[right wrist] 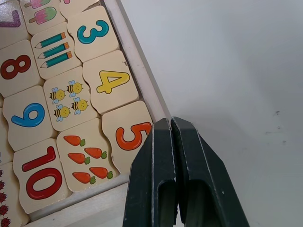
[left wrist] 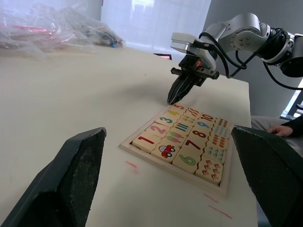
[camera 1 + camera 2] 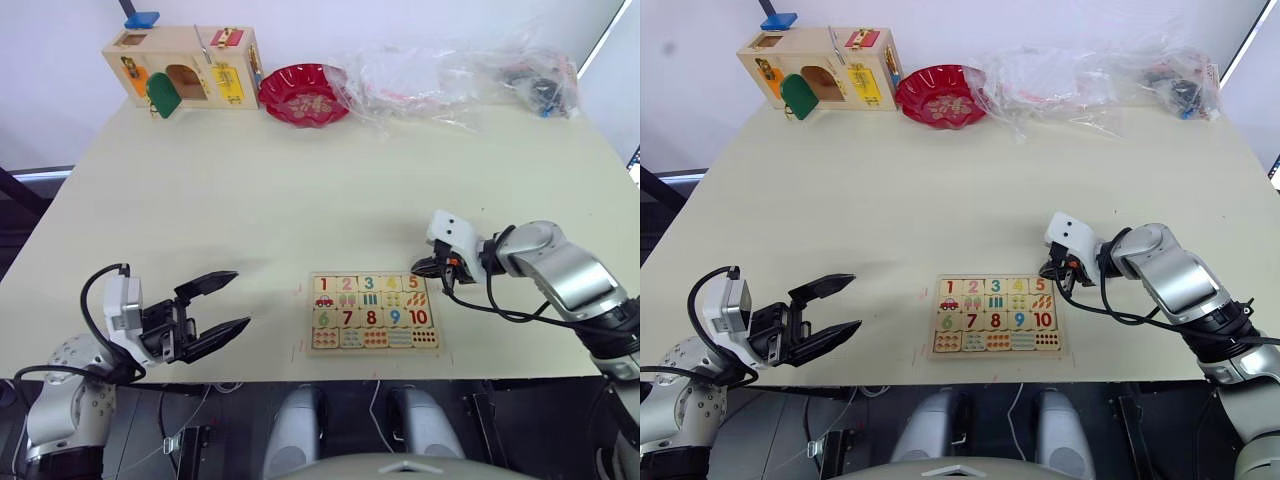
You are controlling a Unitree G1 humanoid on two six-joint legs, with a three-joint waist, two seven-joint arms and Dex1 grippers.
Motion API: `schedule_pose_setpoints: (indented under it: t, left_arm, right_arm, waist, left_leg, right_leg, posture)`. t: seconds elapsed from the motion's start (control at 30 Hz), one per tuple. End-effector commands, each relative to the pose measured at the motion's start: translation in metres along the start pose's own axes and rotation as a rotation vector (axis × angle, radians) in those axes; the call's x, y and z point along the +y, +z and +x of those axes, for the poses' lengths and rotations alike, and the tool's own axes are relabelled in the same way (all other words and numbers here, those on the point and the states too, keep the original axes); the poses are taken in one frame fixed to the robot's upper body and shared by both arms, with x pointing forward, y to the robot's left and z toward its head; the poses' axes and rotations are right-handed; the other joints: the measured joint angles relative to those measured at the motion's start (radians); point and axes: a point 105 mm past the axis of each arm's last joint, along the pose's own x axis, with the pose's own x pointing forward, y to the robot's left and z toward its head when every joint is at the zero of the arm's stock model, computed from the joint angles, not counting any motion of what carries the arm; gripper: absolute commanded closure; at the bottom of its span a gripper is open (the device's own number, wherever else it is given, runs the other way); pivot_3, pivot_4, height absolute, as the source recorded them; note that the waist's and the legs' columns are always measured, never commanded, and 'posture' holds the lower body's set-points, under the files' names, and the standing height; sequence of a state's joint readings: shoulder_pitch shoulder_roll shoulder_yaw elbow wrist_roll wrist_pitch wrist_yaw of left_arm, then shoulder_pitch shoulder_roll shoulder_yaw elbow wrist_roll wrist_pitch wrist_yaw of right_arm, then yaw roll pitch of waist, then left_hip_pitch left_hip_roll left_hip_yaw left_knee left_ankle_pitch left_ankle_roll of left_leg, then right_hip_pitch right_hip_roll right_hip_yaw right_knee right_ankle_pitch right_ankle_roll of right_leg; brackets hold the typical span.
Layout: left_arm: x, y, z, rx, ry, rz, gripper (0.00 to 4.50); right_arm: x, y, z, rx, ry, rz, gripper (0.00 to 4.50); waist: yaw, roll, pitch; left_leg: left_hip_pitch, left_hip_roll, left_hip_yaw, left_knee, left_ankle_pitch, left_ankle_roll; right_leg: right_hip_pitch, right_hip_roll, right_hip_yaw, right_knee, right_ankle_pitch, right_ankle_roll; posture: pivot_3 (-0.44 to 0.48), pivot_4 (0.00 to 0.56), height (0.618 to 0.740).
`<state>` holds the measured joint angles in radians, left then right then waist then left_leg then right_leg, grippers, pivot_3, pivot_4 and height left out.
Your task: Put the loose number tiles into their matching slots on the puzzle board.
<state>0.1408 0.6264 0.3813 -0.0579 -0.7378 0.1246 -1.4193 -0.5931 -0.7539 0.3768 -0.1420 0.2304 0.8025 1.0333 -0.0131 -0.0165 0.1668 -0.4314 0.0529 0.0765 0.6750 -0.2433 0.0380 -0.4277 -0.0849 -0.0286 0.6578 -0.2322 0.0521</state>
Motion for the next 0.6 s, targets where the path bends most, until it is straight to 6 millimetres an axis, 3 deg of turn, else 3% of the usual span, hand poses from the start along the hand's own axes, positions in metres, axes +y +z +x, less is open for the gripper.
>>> schedule_pose_setpoints:
  t: [0.03, 0.4, 0.53, 0.6]
  left_arm:
    - [-0.002, 0.004, 0.0, 0.001, -0.01, 0.016, 0.0]
    - [-0.002, 0.003, 0.0, -0.002, -0.005, 0.014, 0.0]
    - [-0.002, 0.003, -0.001, -0.001, 0.01, 0.007, 0.0]
    - [-0.003, 0.002, -0.001, -0.001, 0.025, -0.002, 0.0]
  right_arm:
    - [0.006, 0.003, 0.0, -0.005, 0.017, -0.03, 4.45]
    - [0.004, 0.008, -0.006, -0.036, -0.001, -0.061, 4.45]
    - [0.001, 0.017, -0.019, -0.146, -0.04, -0.106, 4.45]
    - [0.005, 0.027, -0.028, -0.306, -0.048, -0.108, 4.45]
  waist:
    - [0.0, 0.0, 0.0]
    - [0.0, 0.0, 0.0]
    - [0.002, 0.0, 0.0]
    - [0.002, 0.0, 0.0]
  left_leg:
    - [0.0, 0.0, 0.0, 0.0, 0.0, 0.0]
    - [0.0, 0.0, 0.0, 0.0, 0.0, 0.0]
    - [0.0, 0.0, 0.0, 0.0, 0.0, 0.0]
    - [0.0, 0.0, 0.0, 0.0, 0.0, 0.0]
  right_leg:
    - [0.0, 0.0, 0.0, 0.0, 0.0, 0.0]
    - [0.0, 0.0, 0.0, 0.0, 0.0, 0.0]
    - [0.0, 0.0, 0.0, 0.0, 0.0, 0.0]
    - [0.001, 0.0, 0.0, -0.001, 0.0, 0.0]
  posture:
    - [0.0, 0.15, 0.74]
    - [0.0, 0.15, 0.74]
    - [0.0, 0.15, 0.74]
    - [0.0, 0.15, 0.74]
